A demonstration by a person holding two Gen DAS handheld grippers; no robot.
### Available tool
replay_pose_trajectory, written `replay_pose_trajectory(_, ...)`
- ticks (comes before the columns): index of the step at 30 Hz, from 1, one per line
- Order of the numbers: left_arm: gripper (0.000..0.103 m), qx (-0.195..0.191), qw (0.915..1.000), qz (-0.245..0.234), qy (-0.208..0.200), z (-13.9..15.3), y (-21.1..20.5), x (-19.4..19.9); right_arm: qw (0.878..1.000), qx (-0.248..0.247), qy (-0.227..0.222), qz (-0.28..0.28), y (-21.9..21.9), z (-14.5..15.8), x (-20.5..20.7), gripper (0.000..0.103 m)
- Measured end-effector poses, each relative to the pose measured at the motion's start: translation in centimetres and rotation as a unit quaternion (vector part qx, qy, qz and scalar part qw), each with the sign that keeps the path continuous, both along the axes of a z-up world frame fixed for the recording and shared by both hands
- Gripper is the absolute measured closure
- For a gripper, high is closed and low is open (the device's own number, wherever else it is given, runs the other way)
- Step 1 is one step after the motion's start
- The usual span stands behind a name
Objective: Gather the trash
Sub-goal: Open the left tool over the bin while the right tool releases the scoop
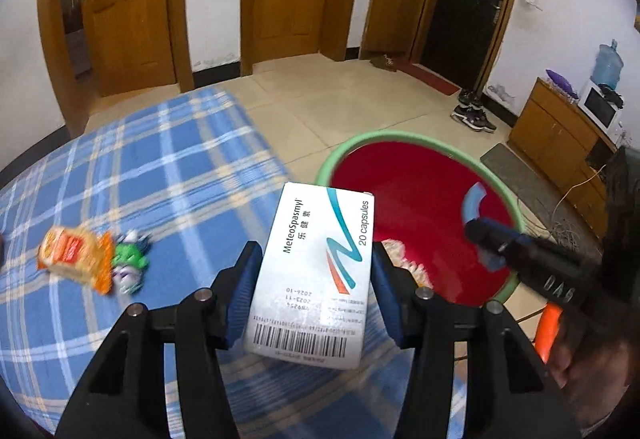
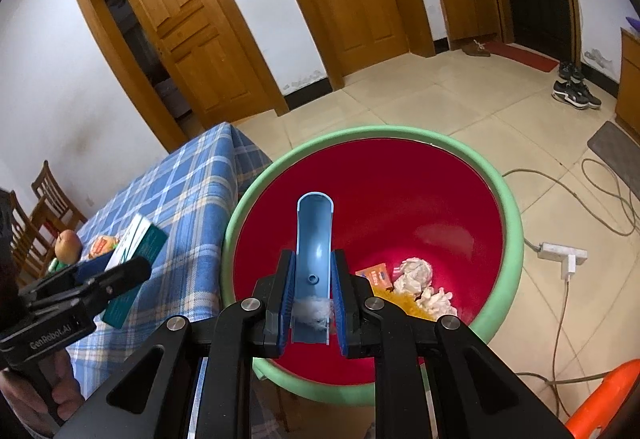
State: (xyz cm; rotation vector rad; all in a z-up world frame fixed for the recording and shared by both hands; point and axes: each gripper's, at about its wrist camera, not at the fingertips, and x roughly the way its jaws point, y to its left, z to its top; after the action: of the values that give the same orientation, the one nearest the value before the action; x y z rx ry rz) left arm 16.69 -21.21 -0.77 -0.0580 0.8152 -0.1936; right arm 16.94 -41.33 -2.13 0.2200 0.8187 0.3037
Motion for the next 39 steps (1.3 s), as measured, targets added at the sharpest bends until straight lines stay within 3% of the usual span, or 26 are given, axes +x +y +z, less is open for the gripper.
replay_pose_trajectory(15,0.048,-0.017,0.9985,-0.043,0.029,-1.8,-6.3,2.3,0.999,0.025,0.009,-0.024,-2.4,-0.2,0.0,0.085)
replay_pose_trajectory(16,0.047,-0.014,0.9985,-0.043,0.03,-1.9,-6.4,2.4,0.999,0.024,0.008,-0.024,-2.4,-0.2,-0.1,0.085)
replay_pose_trajectory(19,0.031,0.009,0.999,-0.033,0.03,-2.0,-6.8,2.5,0.999,0.026,0.011,-0.028,-2.5,-0.3,-0.1,0.084)
replay_pose_trajectory(23,0.019,0.006,0.9993,-0.025,0.029,-2.3,-6.4,2.7,0.999,0.025,0.016,-0.034,-2.8,-0.4,0.0,0.084)
replay_pose_trajectory(32,0.018,0.0,0.9992,-0.023,0.033,-2.5,-6.0,2.7,0.999,0.02,0.018,-0.032,-2.7,-0.5,0.3,0.084)
replay_pose_trajectory(35,0.018,0.0,0.9992,-0.021,0.032,-2.4,-5.7,2.8,0.999,0.009,0.018,-0.041,-2.7,-0.5,0.3,0.073)
replay_pose_trajectory(39,0.018,-0.005,0.9993,-0.02,0.032,-2.3,-5.4,2.8,0.998,0.001,0.024,-0.059,-3.1,-0.8,0.5,0.048)
